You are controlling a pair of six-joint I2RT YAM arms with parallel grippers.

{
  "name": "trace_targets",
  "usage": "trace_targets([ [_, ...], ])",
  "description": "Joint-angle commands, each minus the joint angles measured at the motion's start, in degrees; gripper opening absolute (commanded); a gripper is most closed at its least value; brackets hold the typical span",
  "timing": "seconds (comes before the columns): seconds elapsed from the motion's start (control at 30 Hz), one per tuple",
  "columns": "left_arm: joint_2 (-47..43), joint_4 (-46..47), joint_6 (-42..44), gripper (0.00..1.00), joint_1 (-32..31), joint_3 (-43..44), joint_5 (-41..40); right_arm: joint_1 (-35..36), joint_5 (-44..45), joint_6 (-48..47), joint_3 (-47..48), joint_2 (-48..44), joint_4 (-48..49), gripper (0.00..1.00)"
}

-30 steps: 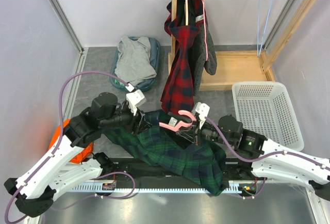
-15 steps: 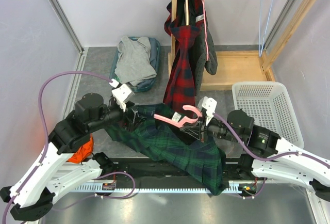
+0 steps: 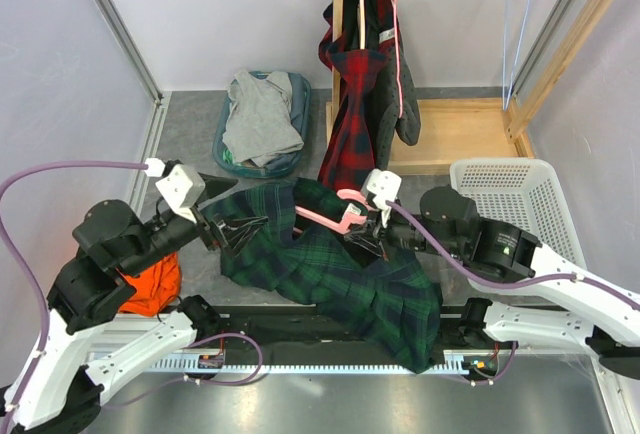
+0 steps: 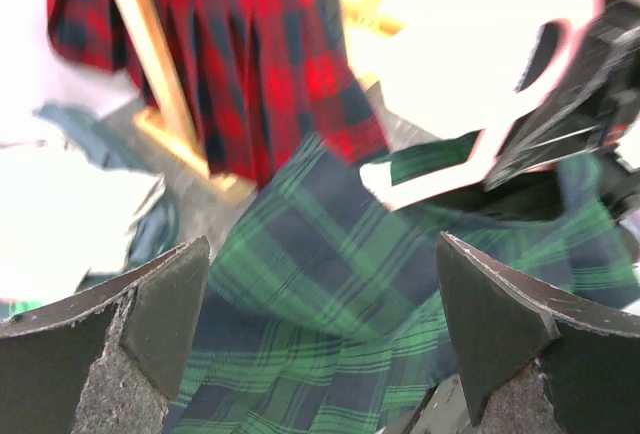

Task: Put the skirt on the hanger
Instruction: Hang the skirt on the hanger.

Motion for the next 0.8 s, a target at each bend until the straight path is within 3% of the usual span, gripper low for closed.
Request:
trace_targets([
  [0.0,1.79,3.30,0.56,0.99,0.08,2.75,5.74,-0.12,0.34,-3.26,9.67,2.84,-2.14,0.00],
  [0.13,4.60,3.13,2.31,0.99,0.08,4.59,11.80,-0.12,-0.80,-3.62,15.13,6.80,-5.40,0.00],
  [0.3,10.31,0.32,6.97,0.98,0.08,7.57,26.30,-0.12,-5.97,-5.72,21.37,11.63,-9.26,0.00],
  [0.47,17.51,-5.83,9.53,0.82,0.08,10.92,30.88,0.06,-9.33,-5.55,21.56,12.34,-10.67,0.00],
  [0.6,20.25,-9.26,10.67,0.64,0.08,9.96,33.25,0.14,-10.91,-5.20,20.77,11.82,-11.38,0.00],
  [0.77,22.53,-11.90,12.69,0.62,-0.01,7.59,36.51,0.14,-12.67,-4.93,20.15,11.20,-11.12,0.00],
])
